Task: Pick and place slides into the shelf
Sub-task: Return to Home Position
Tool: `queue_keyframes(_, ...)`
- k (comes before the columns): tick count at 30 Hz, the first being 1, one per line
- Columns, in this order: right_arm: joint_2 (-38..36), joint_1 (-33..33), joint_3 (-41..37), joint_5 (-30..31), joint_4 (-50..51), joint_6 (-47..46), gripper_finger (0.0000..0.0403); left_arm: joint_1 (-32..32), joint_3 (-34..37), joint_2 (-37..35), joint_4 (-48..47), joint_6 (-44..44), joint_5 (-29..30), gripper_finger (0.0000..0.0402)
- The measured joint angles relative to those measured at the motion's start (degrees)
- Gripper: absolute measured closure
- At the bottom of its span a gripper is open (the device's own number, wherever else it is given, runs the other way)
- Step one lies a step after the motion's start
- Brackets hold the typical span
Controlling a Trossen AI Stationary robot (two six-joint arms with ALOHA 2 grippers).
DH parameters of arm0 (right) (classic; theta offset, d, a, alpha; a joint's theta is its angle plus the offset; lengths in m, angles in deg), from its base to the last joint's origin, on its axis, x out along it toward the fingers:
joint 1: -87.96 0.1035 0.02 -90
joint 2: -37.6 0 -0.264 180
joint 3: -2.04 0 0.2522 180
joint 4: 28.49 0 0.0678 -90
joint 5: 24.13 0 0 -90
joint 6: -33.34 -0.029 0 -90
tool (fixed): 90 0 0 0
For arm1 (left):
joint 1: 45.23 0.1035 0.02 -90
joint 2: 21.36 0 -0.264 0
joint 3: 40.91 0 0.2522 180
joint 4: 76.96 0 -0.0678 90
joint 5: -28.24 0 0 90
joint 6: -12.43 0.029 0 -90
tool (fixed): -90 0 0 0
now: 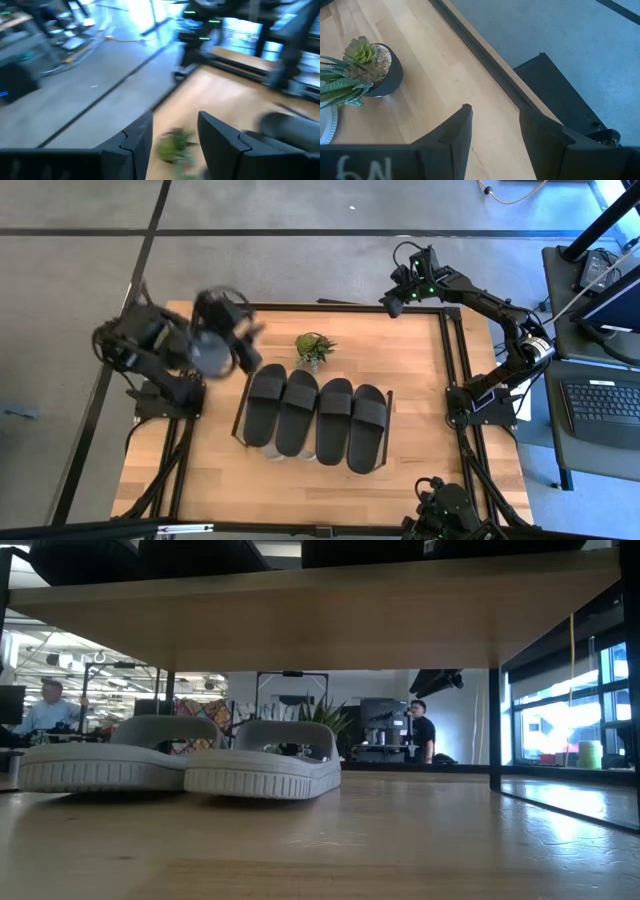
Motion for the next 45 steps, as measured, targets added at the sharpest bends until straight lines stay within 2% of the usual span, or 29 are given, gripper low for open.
queue_keyframes(6,0.0,0.0,0.0,-0.1,-1.3,-2.8,0.0237,10.2,10.0,-9.2,0.1,1.8,-0.5,0.0254)
queue_keyframes(14,0.0,1.5,0.0,-7.0,-9.8,-9.3,0.0238,21.1,32.6,-21.2,7.6,3.7,-0.4,0.0254)
queue_keyframes(21,0.0,5.2,0.0,-7.6,-17.6,-15.9,0.0237,31.5,54.7,-33.0,28.2,11.4,-0.5,0.0254)
queue_keyframes(27,0.0,8.6,0.0,-7.6,-18.1,-16.5,0.0238,41.7,71.0,-38.8,47.9,18.7,-0.9,0.0254)
queue_keyframes(29,0.0,9.6,0.0,-7.6,-18.0,-16.6,0.0237,45.6,74.9,-39.6,52.3,21.2,-5.0,0.0254)
queue_keyframes(32,0.0,10.9,0.0,-7.6,-18.0,-16.6,0.0237,51.8,80.2,-40.4,59.3,25.3,-17.3,0.0254)
queue_keyframes(34,0.0,11.7,0.0,-7.6,-17.9,-16.6,0.0237,55.7,83.2,-40.8,64.6,27.0,-22.3,0.0254)
queue_keyframes(39,0.0,13.8,0.0,-7.5,-17.8,-17.0,0.0237,64.2,89.1,-40.9,74.8,27.6,-23.3,0.0254)
queue_keyframes(41,-0.5,15.0,0.0,-7.4,-18.0,-16.4,0.0237,66.7,90.6,-41.8,74.9,27.2,-24.0,0.0254)
queue_keyframes(45,-3.4,17.3,0.0,-7.4,-18.7,-15.5,0.0238,68.5,92.8,-46.7,73.8,28.2,-30.3,0.0254)
